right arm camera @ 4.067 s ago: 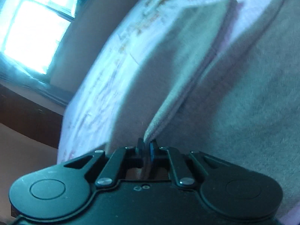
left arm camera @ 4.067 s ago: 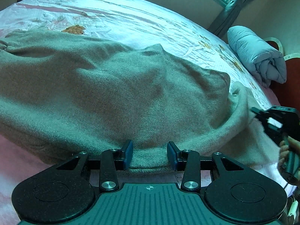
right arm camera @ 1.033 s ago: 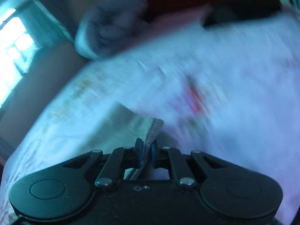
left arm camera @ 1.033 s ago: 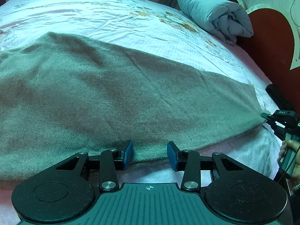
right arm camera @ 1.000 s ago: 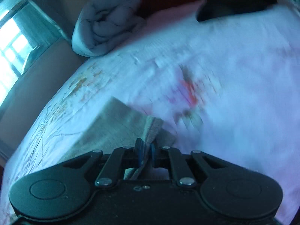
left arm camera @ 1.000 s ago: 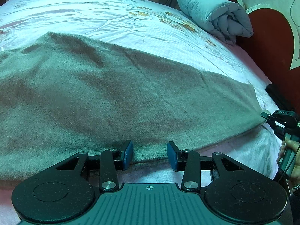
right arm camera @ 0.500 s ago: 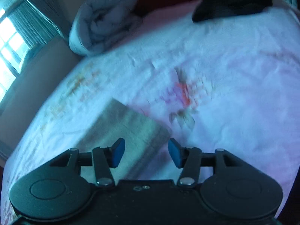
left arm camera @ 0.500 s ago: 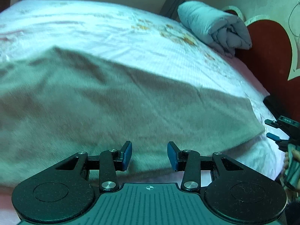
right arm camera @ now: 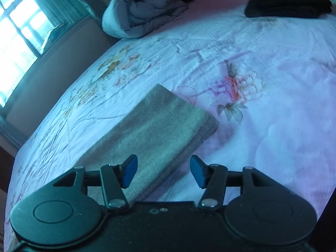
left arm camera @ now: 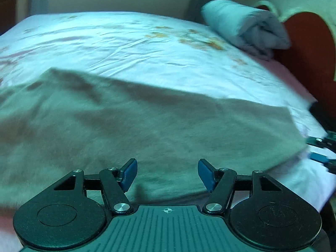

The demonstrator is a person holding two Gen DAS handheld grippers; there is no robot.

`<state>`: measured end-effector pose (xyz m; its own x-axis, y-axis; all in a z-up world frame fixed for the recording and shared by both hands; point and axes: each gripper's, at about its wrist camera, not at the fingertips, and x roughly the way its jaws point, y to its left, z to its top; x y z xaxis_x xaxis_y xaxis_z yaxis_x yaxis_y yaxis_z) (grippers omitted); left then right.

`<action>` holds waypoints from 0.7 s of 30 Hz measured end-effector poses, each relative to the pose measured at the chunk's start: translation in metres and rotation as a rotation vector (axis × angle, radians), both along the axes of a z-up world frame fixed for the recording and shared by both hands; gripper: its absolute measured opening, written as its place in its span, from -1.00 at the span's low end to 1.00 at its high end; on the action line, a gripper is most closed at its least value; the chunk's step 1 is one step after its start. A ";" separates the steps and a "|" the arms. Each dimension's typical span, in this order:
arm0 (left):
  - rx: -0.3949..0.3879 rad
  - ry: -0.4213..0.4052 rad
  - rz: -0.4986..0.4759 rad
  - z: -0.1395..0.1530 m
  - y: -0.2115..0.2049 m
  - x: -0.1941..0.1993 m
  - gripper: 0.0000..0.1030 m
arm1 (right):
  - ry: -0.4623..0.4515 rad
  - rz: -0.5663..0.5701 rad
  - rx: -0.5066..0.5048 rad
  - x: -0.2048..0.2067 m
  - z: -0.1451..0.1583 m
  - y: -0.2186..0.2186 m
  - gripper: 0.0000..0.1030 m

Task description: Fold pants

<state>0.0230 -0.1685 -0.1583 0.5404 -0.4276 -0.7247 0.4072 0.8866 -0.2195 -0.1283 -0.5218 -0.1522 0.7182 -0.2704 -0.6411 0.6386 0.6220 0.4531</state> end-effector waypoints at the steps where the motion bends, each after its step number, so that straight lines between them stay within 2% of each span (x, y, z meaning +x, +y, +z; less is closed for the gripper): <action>1: -0.003 0.008 0.024 -0.001 0.003 0.001 0.24 | 0.016 0.023 -0.021 0.002 0.003 0.002 -0.08; 4: -0.004 0.005 0.073 0.001 0.016 0.005 0.29 | 0.044 0.034 -0.040 0.004 0.006 -0.003 -0.07; 6: -0.006 0.015 0.101 0.002 0.026 0.008 0.54 | 0.041 0.004 0.005 0.001 0.001 -0.016 -0.07; 8: -0.014 0.013 0.135 0.004 0.039 0.011 0.62 | 0.035 -0.013 0.051 0.001 -0.006 -0.027 -0.07; 16: 0.016 0.010 0.287 0.001 0.099 0.026 0.66 | -0.014 -0.099 0.177 0.000 -0.024 -0.059 -0.07; 18: 0.004 0.032 0.322 -0.002 0.111 0.031 0.67 | -0.047 -0.105 0.206 0.002 -0.027 -0.064 -0.04; 21: -0.038 0.057 0.328 -0.007 0.116 0.033 0.67 | -0.087 -0.117 0.231 0.006 -0.031 -0.066 -0.17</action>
